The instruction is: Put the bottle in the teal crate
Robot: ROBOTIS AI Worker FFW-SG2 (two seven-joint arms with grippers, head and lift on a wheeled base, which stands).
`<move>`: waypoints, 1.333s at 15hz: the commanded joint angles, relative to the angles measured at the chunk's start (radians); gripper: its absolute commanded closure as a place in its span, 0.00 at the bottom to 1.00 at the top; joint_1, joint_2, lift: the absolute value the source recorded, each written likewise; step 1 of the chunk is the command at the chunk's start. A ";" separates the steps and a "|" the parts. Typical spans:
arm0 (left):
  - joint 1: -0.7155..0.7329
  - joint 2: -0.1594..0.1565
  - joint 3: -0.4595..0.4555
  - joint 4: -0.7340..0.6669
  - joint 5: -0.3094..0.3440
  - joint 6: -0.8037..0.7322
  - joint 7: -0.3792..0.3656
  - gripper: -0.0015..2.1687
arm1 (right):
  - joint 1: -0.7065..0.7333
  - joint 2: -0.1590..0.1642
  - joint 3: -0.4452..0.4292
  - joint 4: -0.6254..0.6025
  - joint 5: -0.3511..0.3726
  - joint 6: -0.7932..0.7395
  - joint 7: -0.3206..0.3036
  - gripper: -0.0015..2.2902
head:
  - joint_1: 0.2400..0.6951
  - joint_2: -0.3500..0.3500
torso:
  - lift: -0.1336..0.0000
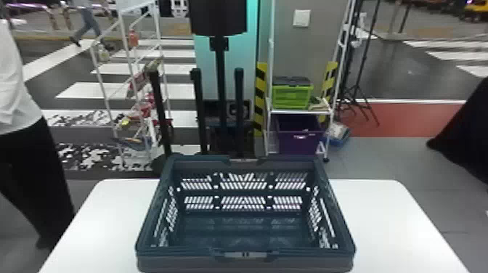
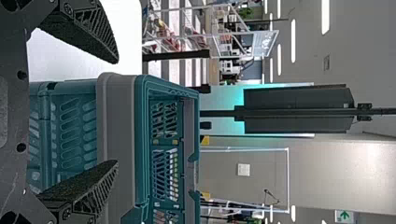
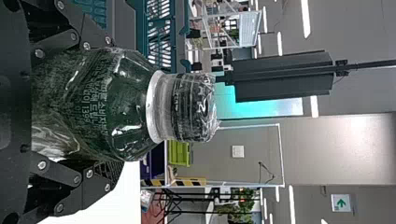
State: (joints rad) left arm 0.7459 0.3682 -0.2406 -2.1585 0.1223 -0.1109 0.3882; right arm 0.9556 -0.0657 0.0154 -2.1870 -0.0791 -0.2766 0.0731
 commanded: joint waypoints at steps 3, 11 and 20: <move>0.000 0.001 0.004 0.002 0.008 -0.015 -0.005 0.06 | 0.003 0.004 0.000 0.001 0.002 -0.006 0.001 0.91 | 0.57 0.50 | 1.00; 0.003 0.000 0.004 0.008 0.007 -0.025 -0.005 0.06 | 0.002 0.004 0.003 -0.020 0.004 -0.009 0.001 0.91 | 0.57 0.50 | 1.00; 0.015 0.001 0.003 0.005 0.007 -0.025 -0.003 0.06 | -0.219 0.003 0.052 -0.195 0.025 0.402 -0.013 0.91 | 0.57 0.50 | 1.00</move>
State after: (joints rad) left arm 0.7589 0.3688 -0.2373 -2.1578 0.1288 -0.1356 0.3846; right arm 0.7812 -0.0613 0.0562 -2.3620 -0.0575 0.0469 0.0628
